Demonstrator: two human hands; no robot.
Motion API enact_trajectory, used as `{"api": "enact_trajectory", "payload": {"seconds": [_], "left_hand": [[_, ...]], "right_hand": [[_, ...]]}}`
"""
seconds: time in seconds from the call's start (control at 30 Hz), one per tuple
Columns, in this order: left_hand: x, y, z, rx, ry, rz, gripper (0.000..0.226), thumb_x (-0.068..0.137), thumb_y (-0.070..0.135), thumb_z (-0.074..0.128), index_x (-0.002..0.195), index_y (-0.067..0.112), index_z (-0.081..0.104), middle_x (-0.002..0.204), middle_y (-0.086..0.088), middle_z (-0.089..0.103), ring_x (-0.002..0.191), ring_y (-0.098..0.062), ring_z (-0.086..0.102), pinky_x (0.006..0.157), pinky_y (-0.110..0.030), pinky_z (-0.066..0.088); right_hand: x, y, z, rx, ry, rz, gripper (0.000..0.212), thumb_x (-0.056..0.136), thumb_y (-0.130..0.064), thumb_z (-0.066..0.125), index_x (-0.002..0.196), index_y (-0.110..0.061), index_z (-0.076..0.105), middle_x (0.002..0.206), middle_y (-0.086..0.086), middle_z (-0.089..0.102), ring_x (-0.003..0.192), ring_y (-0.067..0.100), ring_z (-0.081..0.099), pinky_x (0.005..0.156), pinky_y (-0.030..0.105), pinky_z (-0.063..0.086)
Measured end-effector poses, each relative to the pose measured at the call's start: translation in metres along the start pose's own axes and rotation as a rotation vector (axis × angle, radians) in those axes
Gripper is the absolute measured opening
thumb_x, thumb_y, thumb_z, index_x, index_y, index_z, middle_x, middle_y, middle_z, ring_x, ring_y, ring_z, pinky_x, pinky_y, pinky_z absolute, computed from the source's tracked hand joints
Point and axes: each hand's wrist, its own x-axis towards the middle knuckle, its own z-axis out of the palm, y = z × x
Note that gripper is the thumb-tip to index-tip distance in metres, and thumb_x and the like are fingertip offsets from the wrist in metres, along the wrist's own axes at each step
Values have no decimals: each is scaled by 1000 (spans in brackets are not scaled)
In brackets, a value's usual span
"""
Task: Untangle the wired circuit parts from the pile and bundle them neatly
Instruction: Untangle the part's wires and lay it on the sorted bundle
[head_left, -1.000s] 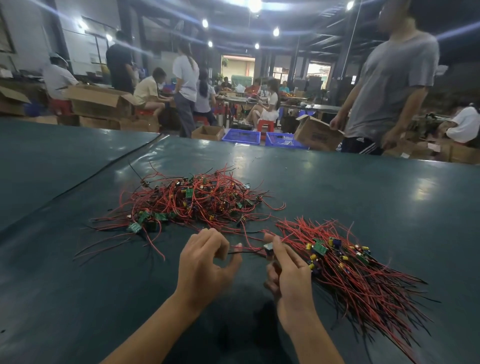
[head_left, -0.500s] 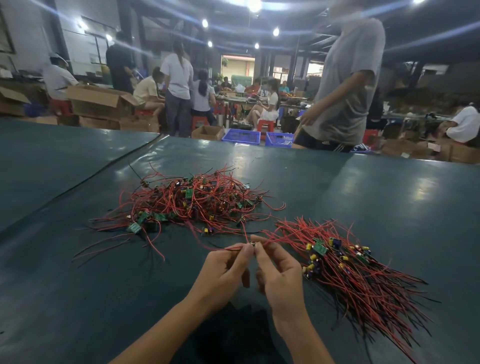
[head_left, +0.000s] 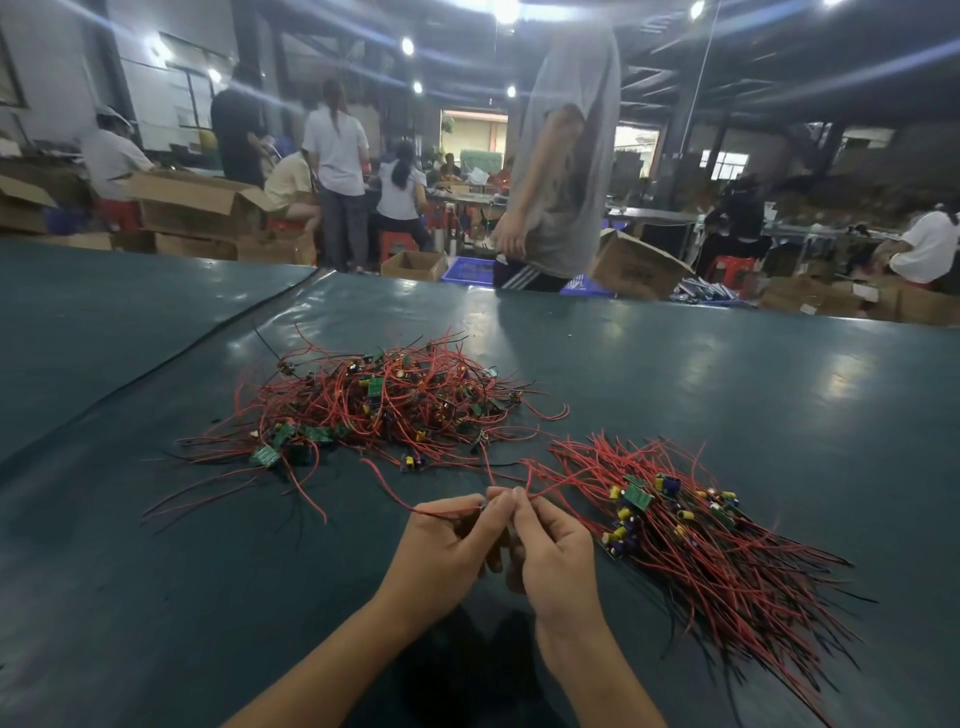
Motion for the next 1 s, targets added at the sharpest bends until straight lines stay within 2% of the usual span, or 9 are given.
{"api": "enact_trajectory", "payload": {"seconds": [0.17,0.33,0.53,0.6,0.7,0.77,0.83,0.93,1.0], "left_hand": [[3,-3,-7,287,56,205,47,91,47,56,56,15,52,49,2,50,44,-13,44,45,-33,36],[3,-2,-16,691,30,476,48,93,40,52,54,14,42,47,1,43,42,-14,40,43,-29,32],[5,5,-22,766,-15,630,52,99,43,44,55,15,42,48,3,39,45,-12,37,48,-22,23],[5,4,-22,726,-16,604,54,99,46,43,55,14,44,49,3,40,46,-11,37,49,-22,25],[3,-2,-19,505,-2,413,57,97,51,44,59,9,45,51,-1,44,47,-15,42,48,-29,39],[5,-7,-20,429,10,314,58,94,51,46,62,3,52,53,-8,51,49,-25,51,51,-42,44],[6,-7,-20,427,20,311,57,93,50,48,65,2,58,54,-7,56,51,-25,55,52,-44,44],[4,-5,-18,427,-32,309,48,93,46,49,78,5,68,62,-1,64,54,-18,59,54,-39,49],[3,-4,-17,442,-67,319,44,94,45,49,80,8,69,64,3,64,55,-13,58,54,-34,49]], "right_hand": [[2,3,4,25,64,122,36,101,-22,50,78,-21,77,74,-6,75,67,5,69,57,17,51],[13,2,-9,101,242,239,31,103,-27,47,90,-17,73,43,-8,37,38,6,32,39,20,30],[30,-8,-41,326,422,238,27,104,-24,47,88,-17,68,45,-11,36,33,3,28,32,17,29],[31,-9,-45,346,426,196,28,103,-23,47,86,-18,68,46,-11,37,32,1,29,31,16,29],[28,-8,-41,278,386,97,30,102,-28,50,85,-17,72,57,-7,41,35,0,30,31,15,26],[22,-6,-31,244,294,88,36,98,-43,52,90,-16,75,61,-6,42,37,2,27,33,17,24],[14,-2,-18,176,174,97,49,87,-59,51,92,-17,77,56,-10,42,41,3,31,39,18,27],[3,6,-2,37,51,82,42,87,-50,54,82,-17,79,51,-11,58,45,0,51,47,15,39],[1,8,2,1,71,84,41,95,-41,51,75,-20,80,56,-7,66,48,0,59,48,13,43]]}}
